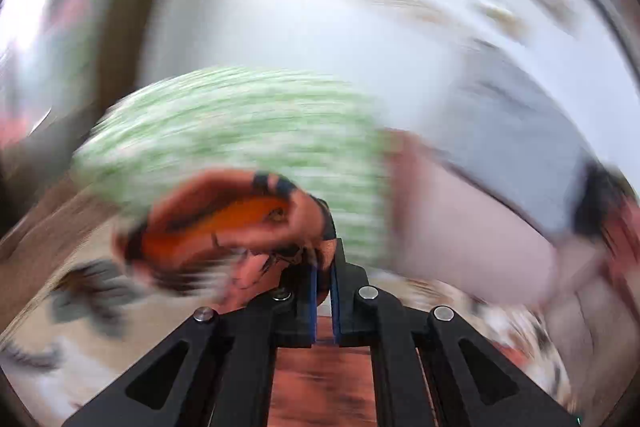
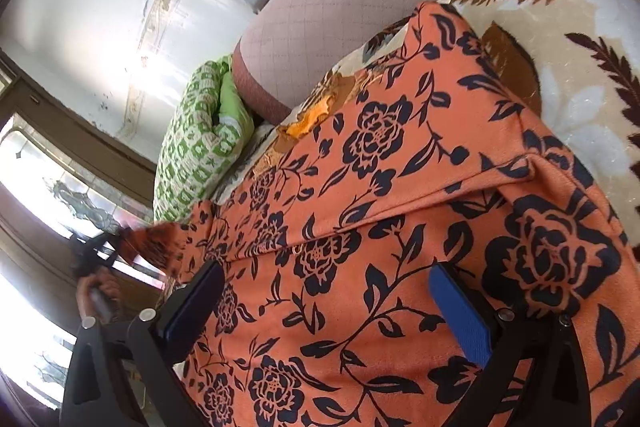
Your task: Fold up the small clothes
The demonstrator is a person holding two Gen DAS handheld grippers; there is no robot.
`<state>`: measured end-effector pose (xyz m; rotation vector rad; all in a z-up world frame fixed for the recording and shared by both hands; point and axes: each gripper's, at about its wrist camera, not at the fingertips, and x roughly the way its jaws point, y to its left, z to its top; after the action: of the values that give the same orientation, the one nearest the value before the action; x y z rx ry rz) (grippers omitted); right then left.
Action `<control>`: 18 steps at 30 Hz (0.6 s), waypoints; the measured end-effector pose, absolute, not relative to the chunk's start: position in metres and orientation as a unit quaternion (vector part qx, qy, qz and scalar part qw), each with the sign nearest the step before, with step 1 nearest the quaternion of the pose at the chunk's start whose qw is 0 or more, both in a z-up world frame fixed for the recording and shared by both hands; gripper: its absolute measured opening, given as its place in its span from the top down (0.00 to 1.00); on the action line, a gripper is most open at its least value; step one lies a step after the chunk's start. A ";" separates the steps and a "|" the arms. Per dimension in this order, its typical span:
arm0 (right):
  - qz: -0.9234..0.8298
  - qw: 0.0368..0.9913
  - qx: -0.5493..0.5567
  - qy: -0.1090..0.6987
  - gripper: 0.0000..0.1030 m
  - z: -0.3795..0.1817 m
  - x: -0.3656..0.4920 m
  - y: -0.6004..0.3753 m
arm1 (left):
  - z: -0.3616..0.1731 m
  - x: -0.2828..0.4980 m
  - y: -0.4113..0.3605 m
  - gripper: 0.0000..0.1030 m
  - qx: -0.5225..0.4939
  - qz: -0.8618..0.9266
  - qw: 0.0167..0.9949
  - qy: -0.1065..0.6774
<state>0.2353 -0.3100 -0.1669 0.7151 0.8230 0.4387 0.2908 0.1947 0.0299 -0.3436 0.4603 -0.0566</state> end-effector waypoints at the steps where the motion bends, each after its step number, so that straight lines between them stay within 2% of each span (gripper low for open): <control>1: 0.205 0.833 0.341 0.385 0.00 -0.166 0.235 -0.313 | 0.035 0.287 0.161 0.95 -0.150 -0.057 0.961 0.225; 5: 0.187 0.832 0.369 0.370 0.00 -0.163 0.231 -0.332 | 0.019 0.283 0.015 0.94 -0.087 -0.174 0.948 0.252; 7: 0.180 0.823 0.394 0.368 0.00 -0.165 0.230 -0.343 | -0.018 0.293 -0.049 0.93 -0.071 -0.229 0.919 0.311; 8: 0.179 0.817 0.406 0.368 0.00 -0.167 0.230 -0.348 | -0.036 0.296 -0.066 0.81 -0.066 -0.243 0.906 0.341; 9: 0.177 0.810 0.420 0.369 0.00 -0.170 0.230 -0.354 | -0.064 0.304 -0.089 0.61 -0.050 -0.263 0.881 0.391; 10: 0.177 0.805 0.429 0.370 0.00 -0.172 0.231 -0.358 | -0.080 0.305 -0.097 0.56 -0.041 -0.264 0.868 0.419; 13: 0.184 0.792 0.447 0.372 0.00 -0.175 0.233 -0.367 | -0.108 0.298 -0.074 0.55 -0.056 -0.240 0.851 0.464; 14: 0.182 0.792 0.450 0.369 0.00 -0.174 0.232 -0.369 | -0.107 0.290 -0.074 0.50 -0.060 -0.232 0.853 0.463; 15: 0.180 0.793 0.452 0.367 0.00 -0.173 0.232 -0.370 | -0.103 0.284 -0.050 0.38 -0.070 -0.215 0.863 0.451; 17: 0.178 0.797 0.447 0.365 0.00 -0.171 0.233 -0.369 | -0.096 0.252 -0.020 0.25 -0.073 -0.179 0.885 0.424; 18: 0.177 0.798 0.444 0.367 0.00 -0.170 0.234 -0.368 | -0.096 0.247 0.002 0.23 -0.071 -0.148 0.898 0.408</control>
<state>0.2344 -0.3680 -0.1702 0.9529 0.7876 0.3806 0.2466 0.0022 -0.0960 -0.1468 0.8456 -0.3060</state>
